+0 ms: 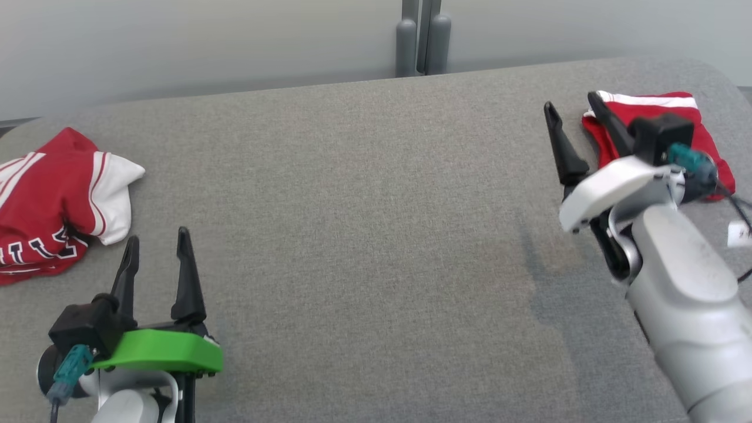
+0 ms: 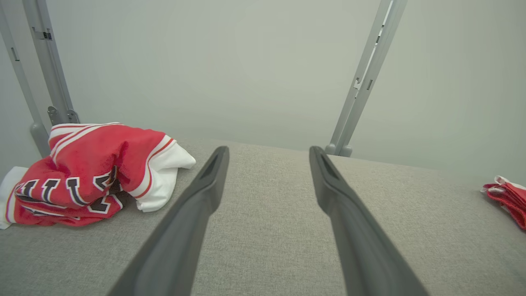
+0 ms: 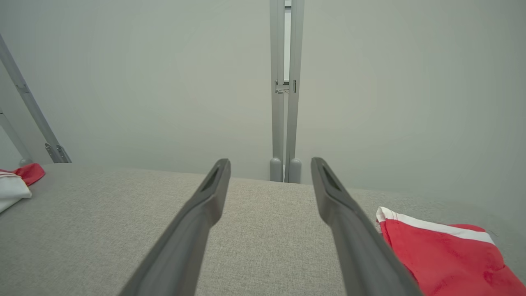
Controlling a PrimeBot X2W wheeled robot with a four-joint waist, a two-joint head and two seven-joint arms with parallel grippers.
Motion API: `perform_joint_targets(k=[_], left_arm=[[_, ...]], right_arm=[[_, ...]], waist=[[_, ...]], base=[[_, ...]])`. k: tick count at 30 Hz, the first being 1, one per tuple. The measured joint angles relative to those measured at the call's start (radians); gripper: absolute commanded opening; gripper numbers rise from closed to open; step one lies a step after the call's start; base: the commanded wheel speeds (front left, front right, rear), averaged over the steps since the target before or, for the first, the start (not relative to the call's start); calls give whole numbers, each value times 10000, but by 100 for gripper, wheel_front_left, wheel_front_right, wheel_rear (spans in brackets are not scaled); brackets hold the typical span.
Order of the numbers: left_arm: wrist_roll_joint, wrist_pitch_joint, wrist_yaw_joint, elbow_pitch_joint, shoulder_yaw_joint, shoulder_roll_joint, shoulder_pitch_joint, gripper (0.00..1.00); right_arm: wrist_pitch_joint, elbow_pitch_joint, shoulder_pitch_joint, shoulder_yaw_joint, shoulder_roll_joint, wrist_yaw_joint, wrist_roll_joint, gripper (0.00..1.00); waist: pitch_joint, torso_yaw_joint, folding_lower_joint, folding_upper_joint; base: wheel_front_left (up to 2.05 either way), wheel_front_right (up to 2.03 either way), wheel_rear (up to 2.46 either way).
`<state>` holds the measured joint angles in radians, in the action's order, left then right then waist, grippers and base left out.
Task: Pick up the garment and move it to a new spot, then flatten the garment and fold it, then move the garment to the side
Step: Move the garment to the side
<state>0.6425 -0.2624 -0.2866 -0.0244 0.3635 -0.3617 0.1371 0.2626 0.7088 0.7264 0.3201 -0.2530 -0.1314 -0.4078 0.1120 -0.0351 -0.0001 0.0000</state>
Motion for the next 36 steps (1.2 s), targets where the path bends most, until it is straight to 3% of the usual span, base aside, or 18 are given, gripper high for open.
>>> perform_joint_targets(k=[6,11,19,36], left_arm=[[-410,-2,341,-63,-543,75,-689,100],[-639,-2,688,-278,-796,245,-1122,100],[-748,-15,1095,-819,-905,408,-1463,100],[-911,-15,1367,-1145,-957,650,-1622,100]], right_arm=[[0,-1772,-2262,-1952,1501,-2,2297,100],[-2,-2824,-3598,-2738,1979,0,3172,100],[-384,-3680,-4525,-2548,2027,0,2665,100],[-688,-4073,-5171,-2330,2029,0,2330,100]], waist=[[-333,111,0,0],[-550,136,0,0],[-823,180,0,0],[-1199,362,0,0]], base=[[0,0,0],[0,0,0],[0,0,0],[0,0,0]])
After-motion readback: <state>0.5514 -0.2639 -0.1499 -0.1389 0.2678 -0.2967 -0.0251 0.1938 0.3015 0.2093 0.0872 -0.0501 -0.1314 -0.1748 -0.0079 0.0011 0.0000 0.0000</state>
